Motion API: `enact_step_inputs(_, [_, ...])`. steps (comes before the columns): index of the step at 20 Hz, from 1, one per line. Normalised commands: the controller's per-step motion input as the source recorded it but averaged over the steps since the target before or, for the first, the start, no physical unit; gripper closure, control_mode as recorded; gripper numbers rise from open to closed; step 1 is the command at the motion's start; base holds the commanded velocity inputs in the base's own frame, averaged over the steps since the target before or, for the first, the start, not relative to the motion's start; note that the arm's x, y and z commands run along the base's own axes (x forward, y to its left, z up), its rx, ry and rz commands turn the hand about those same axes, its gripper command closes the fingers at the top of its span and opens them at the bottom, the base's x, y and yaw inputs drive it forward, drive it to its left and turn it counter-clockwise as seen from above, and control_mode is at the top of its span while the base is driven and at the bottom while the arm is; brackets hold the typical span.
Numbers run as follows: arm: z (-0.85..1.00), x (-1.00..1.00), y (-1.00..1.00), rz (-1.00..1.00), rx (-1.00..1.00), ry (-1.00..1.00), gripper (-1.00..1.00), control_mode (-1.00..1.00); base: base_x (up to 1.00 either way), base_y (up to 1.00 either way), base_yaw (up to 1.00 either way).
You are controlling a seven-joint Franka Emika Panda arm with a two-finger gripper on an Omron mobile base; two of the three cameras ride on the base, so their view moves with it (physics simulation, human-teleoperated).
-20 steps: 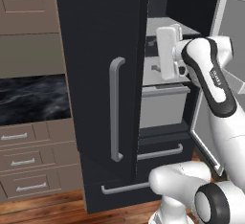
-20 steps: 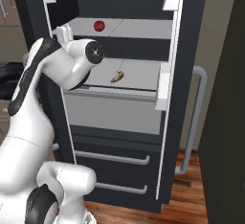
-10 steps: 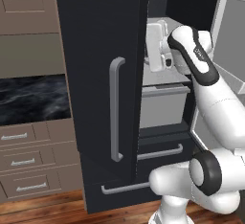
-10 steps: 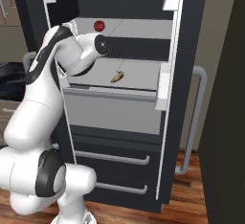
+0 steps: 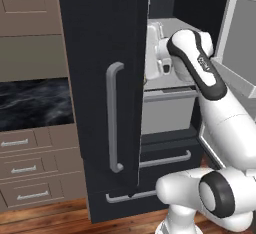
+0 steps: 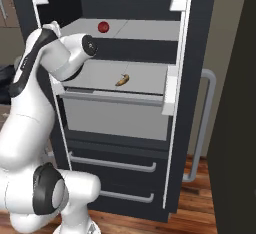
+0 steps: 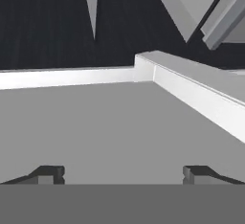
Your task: Retrieve the pear and banana from the fridge and place them into the bowl on the dining table.
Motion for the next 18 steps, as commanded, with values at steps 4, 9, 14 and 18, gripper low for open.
enact_step_inputs(4, [0.00, -0.96, 1.00, 0.10, 0.00, 0.00, -1.00, -1.00, 0.00, 0.00, 0.00])
enact_step_inputs(9, [0.00, -0.11, 1.00, 0.07, 0.00, 0.13, -1.00, -1.00, 0.00, 0.00, 0.00])
enact_step_inputs(14, [-0.01, 0.52, 0.99, 0.02, 0.00, 0.22, -1.00, -1.00, 0.00, 0.00, 0.00])
enact_step_inputs(18, [0.33, -0.18, 0.10, -0.04, 0.00, 0.02, -1.00, -1.00, 0.00, 0.00, 0.00])
